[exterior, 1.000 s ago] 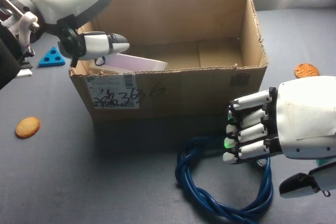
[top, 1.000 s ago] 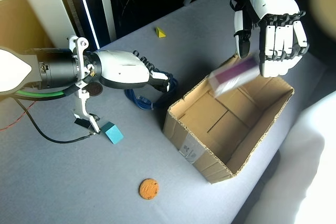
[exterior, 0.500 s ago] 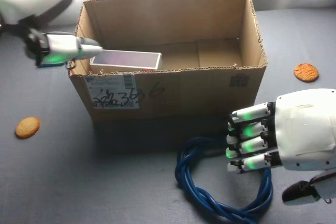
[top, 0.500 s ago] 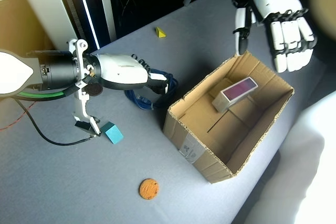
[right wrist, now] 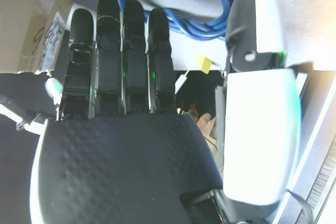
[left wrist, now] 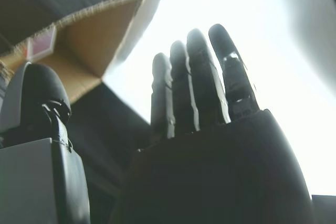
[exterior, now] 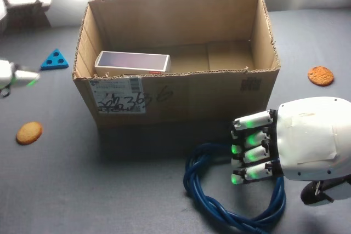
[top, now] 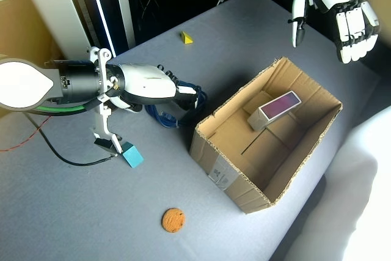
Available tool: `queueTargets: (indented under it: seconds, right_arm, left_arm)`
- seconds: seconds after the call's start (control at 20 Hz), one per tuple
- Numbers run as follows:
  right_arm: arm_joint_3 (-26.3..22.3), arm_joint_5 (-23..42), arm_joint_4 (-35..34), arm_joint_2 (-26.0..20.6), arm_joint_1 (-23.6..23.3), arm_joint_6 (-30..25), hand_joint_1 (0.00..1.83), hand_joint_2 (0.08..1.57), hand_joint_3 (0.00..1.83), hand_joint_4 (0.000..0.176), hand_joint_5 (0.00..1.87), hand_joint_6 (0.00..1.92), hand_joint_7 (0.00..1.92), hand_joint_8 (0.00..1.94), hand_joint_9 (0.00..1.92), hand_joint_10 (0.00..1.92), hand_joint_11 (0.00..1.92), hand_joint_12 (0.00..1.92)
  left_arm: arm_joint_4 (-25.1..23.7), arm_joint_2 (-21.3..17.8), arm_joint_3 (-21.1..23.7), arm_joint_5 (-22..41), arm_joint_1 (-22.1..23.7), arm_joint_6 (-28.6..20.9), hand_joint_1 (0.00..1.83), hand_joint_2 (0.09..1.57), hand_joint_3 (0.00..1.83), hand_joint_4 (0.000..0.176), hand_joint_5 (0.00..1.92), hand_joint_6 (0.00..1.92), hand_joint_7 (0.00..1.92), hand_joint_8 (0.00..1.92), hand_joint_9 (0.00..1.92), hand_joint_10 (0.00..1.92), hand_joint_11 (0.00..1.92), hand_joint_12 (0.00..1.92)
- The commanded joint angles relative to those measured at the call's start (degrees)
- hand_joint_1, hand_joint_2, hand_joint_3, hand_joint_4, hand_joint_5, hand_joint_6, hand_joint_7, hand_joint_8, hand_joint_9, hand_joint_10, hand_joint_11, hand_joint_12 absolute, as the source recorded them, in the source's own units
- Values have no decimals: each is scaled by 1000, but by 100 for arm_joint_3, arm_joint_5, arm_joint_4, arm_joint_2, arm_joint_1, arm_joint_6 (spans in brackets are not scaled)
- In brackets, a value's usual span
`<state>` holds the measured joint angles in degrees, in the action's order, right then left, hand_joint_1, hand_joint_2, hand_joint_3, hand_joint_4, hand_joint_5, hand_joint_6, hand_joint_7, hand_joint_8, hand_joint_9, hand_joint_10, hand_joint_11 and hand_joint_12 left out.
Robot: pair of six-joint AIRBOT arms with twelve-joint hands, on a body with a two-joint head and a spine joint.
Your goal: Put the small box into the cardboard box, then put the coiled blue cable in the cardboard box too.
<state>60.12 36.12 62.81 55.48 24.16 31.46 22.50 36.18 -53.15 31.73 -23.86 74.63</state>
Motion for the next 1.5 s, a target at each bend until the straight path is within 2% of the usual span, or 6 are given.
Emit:
queueTargets:
  seconds: [0.0,0.2,0.45,0.55,0.95,1.45]
  right_arm:
    - [4,392,-235,-24,-2,72,1177,908,8,0,509,0,499,0,461,0,4,1089]
    - [76,320,-236,35,59,216,1322,933,8,0,648,28,593,19,575,38,31,1298]
    - [87,305,-236,65,99,214,1290,968,21,0,649,17,582,6,561,28,29,1308]
    - [85,305,-236,73,135,150,1279,964,18,0,653,17,612,17,586,38,42,1316]
    - [88,160,-307,181,173,104,1230,916,0,0,658,12,656,22,616,54,36,1332]
    - [89,160,-307,215,200,-80,1213,948,5,0,679,14,682,20,626,69,38,1346]
  left_arm:
    - [-41,-157,9,645,-36,-36,765,1082,0,0,310,2,300,1,310,5,0,699]
    - [-145,-465,131,494,-518,-270,747,1096,3,0,299,1,288,1,288,0,0,664]
    - [-479,-803,467,222,-1144,-721,740,1089,0,0,306,7,293,5,299,7,0,707]
    - [-979,-862,549,38,-1332,-1208,722,1091,0,0,322,10,319,11,322,12,0,744]
    - [-4504,-861,586,424,-1505,-4095,763,1054,0,0,381,5,377,4,379,7,0,848]
    - [-6009,-801,672,1228,-1349,-5255,723,1073,0,0,381,11,387,13,383,11,0,831]
